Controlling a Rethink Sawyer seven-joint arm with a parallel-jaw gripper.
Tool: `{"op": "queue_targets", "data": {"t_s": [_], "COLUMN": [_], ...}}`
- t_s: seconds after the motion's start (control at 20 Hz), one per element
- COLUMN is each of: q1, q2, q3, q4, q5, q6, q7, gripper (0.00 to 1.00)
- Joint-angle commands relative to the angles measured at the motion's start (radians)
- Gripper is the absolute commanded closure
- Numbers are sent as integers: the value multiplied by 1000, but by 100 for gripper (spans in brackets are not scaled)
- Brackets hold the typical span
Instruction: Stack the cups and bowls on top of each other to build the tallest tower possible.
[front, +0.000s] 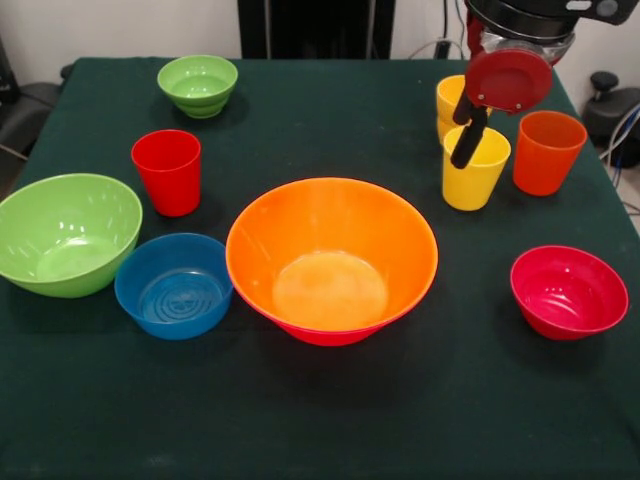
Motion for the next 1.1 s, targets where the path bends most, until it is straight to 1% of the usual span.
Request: {"op": "queue_targets", "data": {"t_s": [0.05,0.2,0.5,0.55,0.6,0.65,0.7,0.75,0.8,0.85,0.9,1.0,1.05,1.1], "q1": [-10,-12,-16,41,45,49,50,66,69,44,44,37,68,76], "q2": [62,65,92,-29,-36,-30,-27,-63,-63,-42,-37,-39,-71,-74], "q3": [51,54,54,95,99,100,108,113,116,115,113,127,126,122], "q4": [-109,-102,-142,155,177,160,162,251,261,214,210,222,276,283], "q5": [36,37,37,30,28,29,35,30,29,21,16,4,5,-3], "q6": [116,97,89,-60,-72,-60,-69,-117,-131,-118,-122,-148,-160,-166], "q7": [304,288,270,187,172,175,173,144,136,120,116,72,76,72], "gripper": [0,0,0,0,0,0,0,0,0,0,0,0,0,0]}}
